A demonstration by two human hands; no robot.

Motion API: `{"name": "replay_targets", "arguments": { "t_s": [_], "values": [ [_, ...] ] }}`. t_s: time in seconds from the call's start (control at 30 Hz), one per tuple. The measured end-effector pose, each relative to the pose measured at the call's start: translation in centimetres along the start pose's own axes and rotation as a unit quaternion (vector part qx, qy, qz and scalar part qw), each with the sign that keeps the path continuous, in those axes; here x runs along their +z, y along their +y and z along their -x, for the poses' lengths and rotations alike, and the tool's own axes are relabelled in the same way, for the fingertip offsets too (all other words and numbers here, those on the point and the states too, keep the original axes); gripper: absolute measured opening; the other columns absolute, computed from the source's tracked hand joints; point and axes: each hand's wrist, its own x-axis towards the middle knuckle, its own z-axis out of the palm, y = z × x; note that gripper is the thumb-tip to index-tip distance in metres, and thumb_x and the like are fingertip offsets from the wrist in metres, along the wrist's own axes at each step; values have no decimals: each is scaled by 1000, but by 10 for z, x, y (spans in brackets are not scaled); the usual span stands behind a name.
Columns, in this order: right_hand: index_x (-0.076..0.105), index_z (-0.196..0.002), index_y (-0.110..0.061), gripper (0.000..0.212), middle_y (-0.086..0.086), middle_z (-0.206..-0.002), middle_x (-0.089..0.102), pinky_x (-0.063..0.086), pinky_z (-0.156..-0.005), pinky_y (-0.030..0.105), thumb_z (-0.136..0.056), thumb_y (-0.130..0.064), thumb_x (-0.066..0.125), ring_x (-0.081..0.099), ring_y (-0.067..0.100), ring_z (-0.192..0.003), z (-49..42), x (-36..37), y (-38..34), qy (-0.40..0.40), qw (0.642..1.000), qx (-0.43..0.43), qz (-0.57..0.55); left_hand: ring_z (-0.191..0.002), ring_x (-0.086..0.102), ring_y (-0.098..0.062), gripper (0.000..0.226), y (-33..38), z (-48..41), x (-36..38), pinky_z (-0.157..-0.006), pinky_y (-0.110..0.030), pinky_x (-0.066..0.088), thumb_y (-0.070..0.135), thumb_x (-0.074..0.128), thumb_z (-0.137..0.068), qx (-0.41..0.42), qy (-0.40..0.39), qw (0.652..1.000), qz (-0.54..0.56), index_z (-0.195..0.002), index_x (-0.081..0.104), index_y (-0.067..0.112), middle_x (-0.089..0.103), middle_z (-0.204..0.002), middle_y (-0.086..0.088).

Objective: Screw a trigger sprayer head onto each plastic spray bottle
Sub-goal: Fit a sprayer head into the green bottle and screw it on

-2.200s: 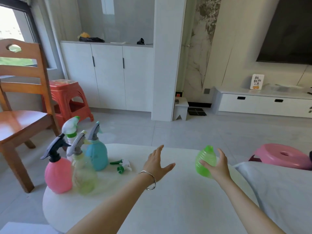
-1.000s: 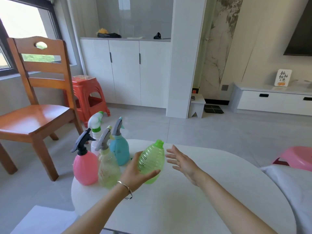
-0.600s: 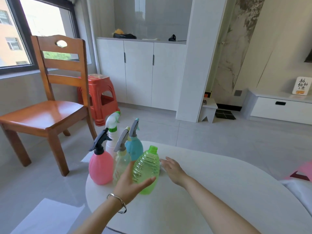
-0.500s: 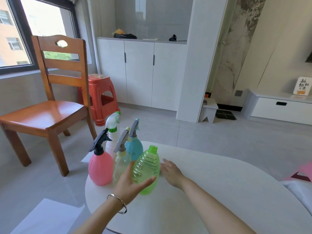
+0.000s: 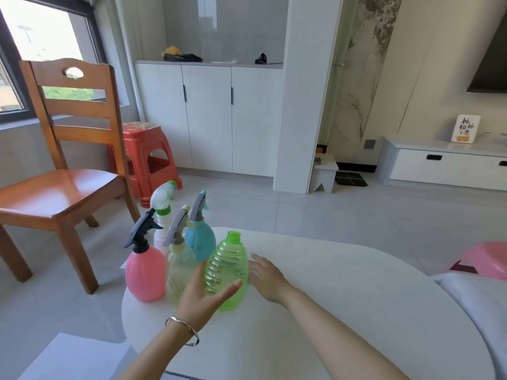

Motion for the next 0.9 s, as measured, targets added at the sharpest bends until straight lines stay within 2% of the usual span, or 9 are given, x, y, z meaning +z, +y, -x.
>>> {"name": "replay_targets", "arguments": {
  "t_s": [0.1,0.17,0.27,0.33,0.43,0.57,0.7,0.8,0.9],
  "values": [
    [39,-141,-31,43,2,-159,17,15,-117,40,-99,-35,28,13,27,-146,-10,11,-11,-23,998,-12,59,-95,55,21,56,-5,7,-5,-72,6,38,48,76,-59,-5,4,1000,18,-108,48,42,63,-106,20],
    [45,-135,-27,41,1,-154,31,24,-114,40,-97,-35,34,25,25,-142,-11,17,-12,-11,999,-11,47,-93,55,22,55,-9,10,-7,-70,6,38,46,76,-59,-10,9,1000,23,-106,48,43,63,-103,20],
    [59,-98,-18,17,5,-120,58,42,-93,33,-91,-29,48,50,25,-116,2,14,-2,55,998,-8,-4,-96,55,19,60,-11,11,-7,-72,4,40,52,75,-58,-17,6,1000,14,-110,46,43,61,-108,21],
    [59,-85,-19,7,3,-110,60,42,-83,27,-88,-25,55,57,24,-106,19,8,15,93,995,8,-36,-103,57,9,70,-13,9,-3,-83,-7,42,56,74,-58,-20,-7,1000,7,-120,46,37,60,-115,18],
    [61,-81,-19,9,-2,-112,62,42,-79,22,-88,-24,60,60,17,-101,49,-8,46,129,988,54,-70,-108,57,-8,82,-15,4,10,-94,-27,44,58,73,-57,-26,-22,999,-5,-127,43,27,60,-117,9],
    [61,-91,-20,5,-4,-103,66,50,-79,29,-86,-18,62,62,13,-98,87,-28,78,175,966,116,-152,-99,58,-8,70,-10,-4,35,-78,-12,40,50,78,-59,-34,-49,998,-4,-117,46,27,59,-106,12],
    [58,-103,-20,29,-7,-106,57,39,-75,26,-79,-31,71,52,12,-98,109,-35,99,243,937,196,-157,-95,57,-3,68,-7,-16,54,-72,-6,37,41,82,-64,-17,-73,997,-11,-120,48,24,60,-108,9],
    [66,-101,-18,32,-2,-99,56,46,-81,30,-79,-41,69,57,17,-95,115,-39,102,218,942,223,-124,-96,59,-6,68,-8,-22,64,-71,-6,38,40,83,-64,-9,-81,997,-10,-120,48,22,62,-106,9],
    [68,-96,-25,24,-1,-92,56,45,-77,30,-81,-42,61,59,21,-91,114,-42,95,152,964,218,-11,-95,56,6,71,-11,-23,67,-72,-6,39,44,82,-62,-5,-87,996,-11,-121,47,26,61,-106,14]
  ]
}}
